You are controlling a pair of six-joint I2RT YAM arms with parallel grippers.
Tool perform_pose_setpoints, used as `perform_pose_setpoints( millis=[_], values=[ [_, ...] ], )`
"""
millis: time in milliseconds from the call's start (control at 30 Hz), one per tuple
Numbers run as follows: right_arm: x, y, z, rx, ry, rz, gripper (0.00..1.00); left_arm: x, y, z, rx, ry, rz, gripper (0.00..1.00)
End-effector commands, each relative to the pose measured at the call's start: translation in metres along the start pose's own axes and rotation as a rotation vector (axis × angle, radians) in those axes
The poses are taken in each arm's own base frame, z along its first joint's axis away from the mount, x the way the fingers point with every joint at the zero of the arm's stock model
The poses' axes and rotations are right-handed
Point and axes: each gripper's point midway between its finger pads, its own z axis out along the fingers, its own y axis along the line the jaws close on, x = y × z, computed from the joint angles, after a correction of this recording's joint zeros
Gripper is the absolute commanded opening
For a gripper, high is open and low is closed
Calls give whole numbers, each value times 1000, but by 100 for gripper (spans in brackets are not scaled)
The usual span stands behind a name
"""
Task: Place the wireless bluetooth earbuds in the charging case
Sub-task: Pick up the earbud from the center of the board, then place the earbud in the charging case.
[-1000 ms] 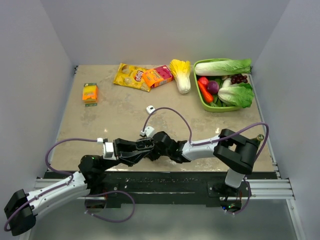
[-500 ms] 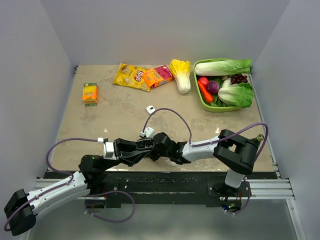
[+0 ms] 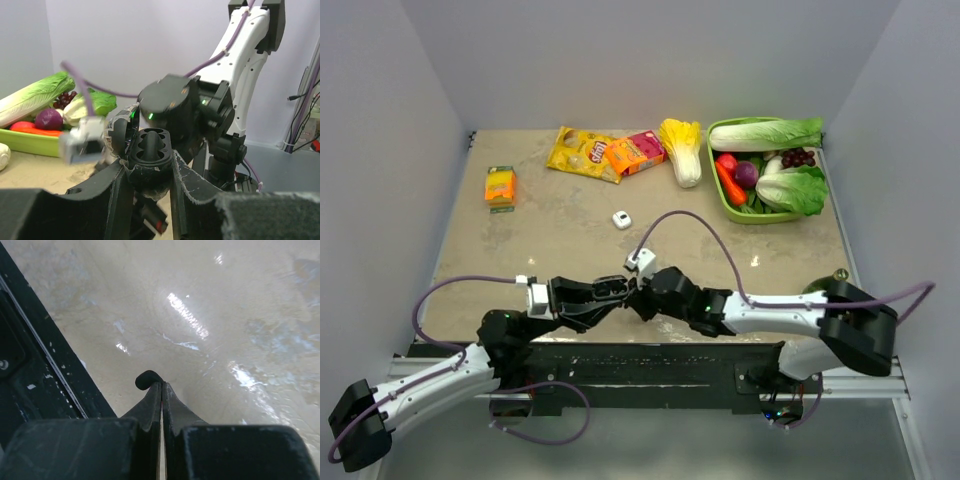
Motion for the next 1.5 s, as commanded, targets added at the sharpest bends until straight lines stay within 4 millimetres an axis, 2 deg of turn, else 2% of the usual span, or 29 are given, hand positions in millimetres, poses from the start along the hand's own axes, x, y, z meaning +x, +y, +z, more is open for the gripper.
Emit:
perform_pose_setpoints(
  millis=[0,33,67,133,167,233,300,367,400,500,700,800,900,1100,1467],
  values=[
    [-44,-23,-39,141,-161,37,0,7,4,-5,-22,-2,-4,0],
    [-51,-28,-48,169,-181,33,0,5,4,-4,-25,-8,1,0],
    [-64,-32,-68,190,-218,40,0,5,6,-4,-31,-9,5,0],
    [-81,-46,-92,272,-273,46,0,3,9,-2,-45,-17,11,0],
    [-95,-47,-111,280,-315,56,0,2,10,0,-49,-21,13,0],
    [-109,-54,-133,319,-354,36,0,0,13,4,-61,-24,17,0],
    [-130,-51,-159,307,-412,36,0,4,16,8,-68,-9,15,0],
    [-145,-45,-175,281,-441,5,0,0,15,13,-57,-15,20,0],
    [-151,-41,-184,252,-462,-6,0,5,16,15,-53,2,17,0],
    [-160,-20,-197,132,-481,-80,0,6,14,20,-33,9,16,0],
    [-153,20,-204,-94,-416,-215,0,9,7,26,14,33,14,0],
    [-146,31,-202,-156,-394,-249,0,11,1,29,54,48,6,0],
    [-142,37,-199,-186,-383,-257,0,13,-4,30,92,55,-7,0],
    [-146,47,-209,-237,-422,-267,0,17,-10,32,132,68,-39,0],
    [-135,49,-193,-222,-344,-293,0,13,-14,43,171,58,-56,0]
  ],
)
